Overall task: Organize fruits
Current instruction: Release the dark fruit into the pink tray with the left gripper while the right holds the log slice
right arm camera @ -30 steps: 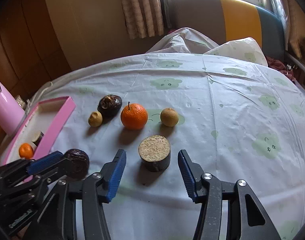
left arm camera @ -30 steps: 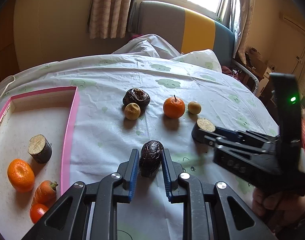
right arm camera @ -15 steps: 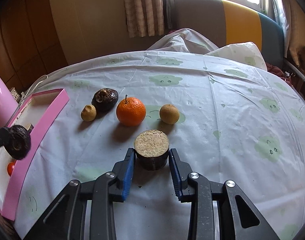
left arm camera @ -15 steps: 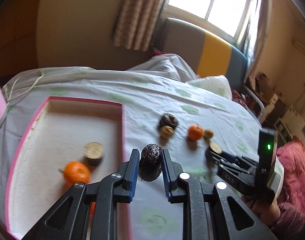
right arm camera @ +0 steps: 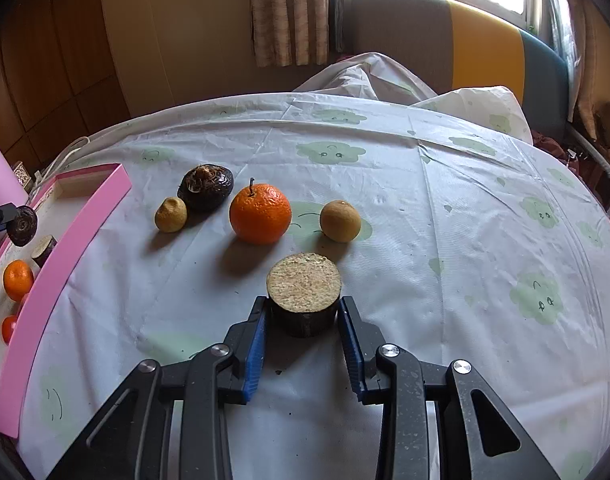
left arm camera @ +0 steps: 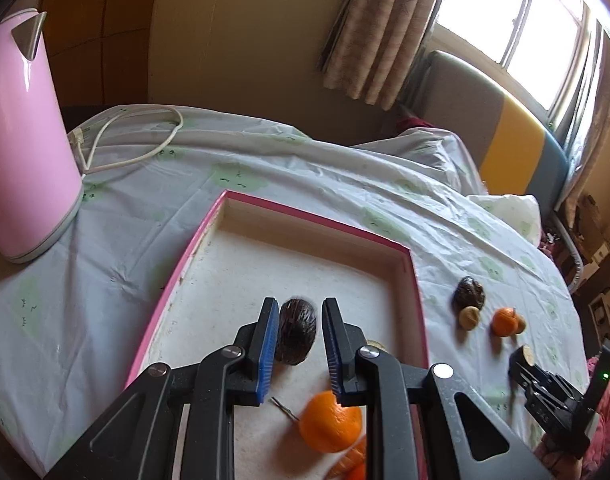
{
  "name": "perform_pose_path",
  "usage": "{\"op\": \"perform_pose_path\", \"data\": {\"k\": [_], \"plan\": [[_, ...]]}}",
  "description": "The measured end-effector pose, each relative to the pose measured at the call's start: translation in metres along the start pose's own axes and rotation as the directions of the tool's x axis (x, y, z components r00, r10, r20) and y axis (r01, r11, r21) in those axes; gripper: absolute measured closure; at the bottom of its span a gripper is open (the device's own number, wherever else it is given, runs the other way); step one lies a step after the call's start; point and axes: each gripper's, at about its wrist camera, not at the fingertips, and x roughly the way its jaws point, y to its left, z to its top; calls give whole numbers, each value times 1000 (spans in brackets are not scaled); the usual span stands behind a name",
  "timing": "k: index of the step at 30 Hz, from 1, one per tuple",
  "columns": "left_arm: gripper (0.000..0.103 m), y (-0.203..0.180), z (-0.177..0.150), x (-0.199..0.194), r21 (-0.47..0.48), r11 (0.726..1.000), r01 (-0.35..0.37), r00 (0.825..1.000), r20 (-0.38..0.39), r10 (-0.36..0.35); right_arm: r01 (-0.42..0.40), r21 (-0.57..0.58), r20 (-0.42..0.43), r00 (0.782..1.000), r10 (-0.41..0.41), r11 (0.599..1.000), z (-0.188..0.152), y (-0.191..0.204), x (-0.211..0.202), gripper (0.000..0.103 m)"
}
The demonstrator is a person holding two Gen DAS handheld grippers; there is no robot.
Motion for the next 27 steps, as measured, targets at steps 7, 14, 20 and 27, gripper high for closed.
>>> {"op": "perform_pose_path", "data": {"k": [7, 14, 20, 27], "plan": [[74, -4, -17, -16, -23, 999, -31, 999, -10, 31, 14, -11, 4, 1000, -14, 1000, 0, 2, 0, 68], [74, -18, -49, -42, 14, 999, -41, 999, -9, 41, 18, -16, 4, 1000, -18, 1000, -1, 3, 0, 68], [74, -25, -66, -57, 53, 997, -51, 999, -2, 51, 23, -24, -1, 1000, -23, 999, -1, 4, -2, 68], [74, -27, -75, -67, 66, 996, -53, 999, 10, 52, 2, -30, -16, 1000, -2, 1000, -7, 14, -10, 69]]}}
